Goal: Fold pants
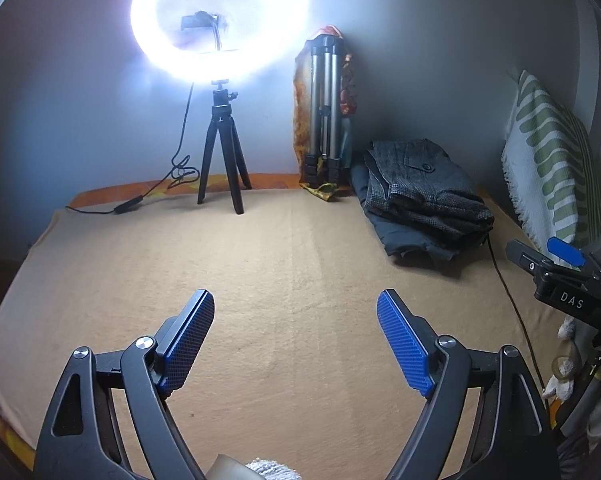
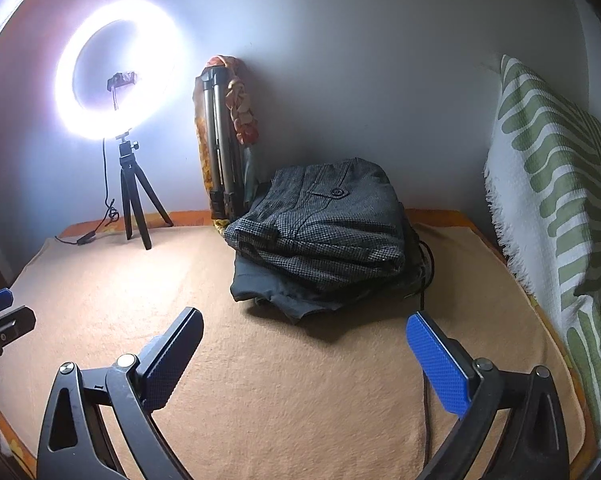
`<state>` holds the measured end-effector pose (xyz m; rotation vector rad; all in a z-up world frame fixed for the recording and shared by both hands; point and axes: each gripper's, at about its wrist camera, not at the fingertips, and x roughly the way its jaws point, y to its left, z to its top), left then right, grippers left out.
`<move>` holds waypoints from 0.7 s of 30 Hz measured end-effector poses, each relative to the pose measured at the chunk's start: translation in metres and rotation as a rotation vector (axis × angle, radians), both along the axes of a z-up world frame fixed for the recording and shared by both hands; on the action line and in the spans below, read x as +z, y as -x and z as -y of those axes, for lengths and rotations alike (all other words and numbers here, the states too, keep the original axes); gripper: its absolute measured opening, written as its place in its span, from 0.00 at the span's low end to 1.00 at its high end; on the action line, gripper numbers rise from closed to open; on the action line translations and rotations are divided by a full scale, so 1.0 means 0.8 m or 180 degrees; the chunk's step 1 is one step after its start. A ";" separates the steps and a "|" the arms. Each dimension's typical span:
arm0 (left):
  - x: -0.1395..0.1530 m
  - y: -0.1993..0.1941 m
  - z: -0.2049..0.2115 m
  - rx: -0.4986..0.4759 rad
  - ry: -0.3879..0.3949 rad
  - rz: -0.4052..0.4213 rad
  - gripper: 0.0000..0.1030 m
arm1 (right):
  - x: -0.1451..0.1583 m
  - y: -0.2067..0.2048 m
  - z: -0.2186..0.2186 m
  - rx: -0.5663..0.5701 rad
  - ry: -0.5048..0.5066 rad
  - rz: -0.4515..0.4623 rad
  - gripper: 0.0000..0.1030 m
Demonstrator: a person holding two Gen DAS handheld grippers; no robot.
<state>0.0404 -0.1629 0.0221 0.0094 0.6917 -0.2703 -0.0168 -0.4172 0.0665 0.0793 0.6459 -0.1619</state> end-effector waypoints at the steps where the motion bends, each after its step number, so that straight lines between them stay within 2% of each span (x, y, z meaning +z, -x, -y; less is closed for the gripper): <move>1: 0.000 0.000 0.000 0.0002 0.0000 -0.0003 0.81 | 0.000 0.000 0.000 0.0000 -0.0006 0.0000 1.00; 21: -0.001 -0.001 -0.001 -0.0024 -0.0011 -0.0018 0.82 | -0.002 -0.003 -0.002 -0.0002 -0.0047 -0.0007 1.00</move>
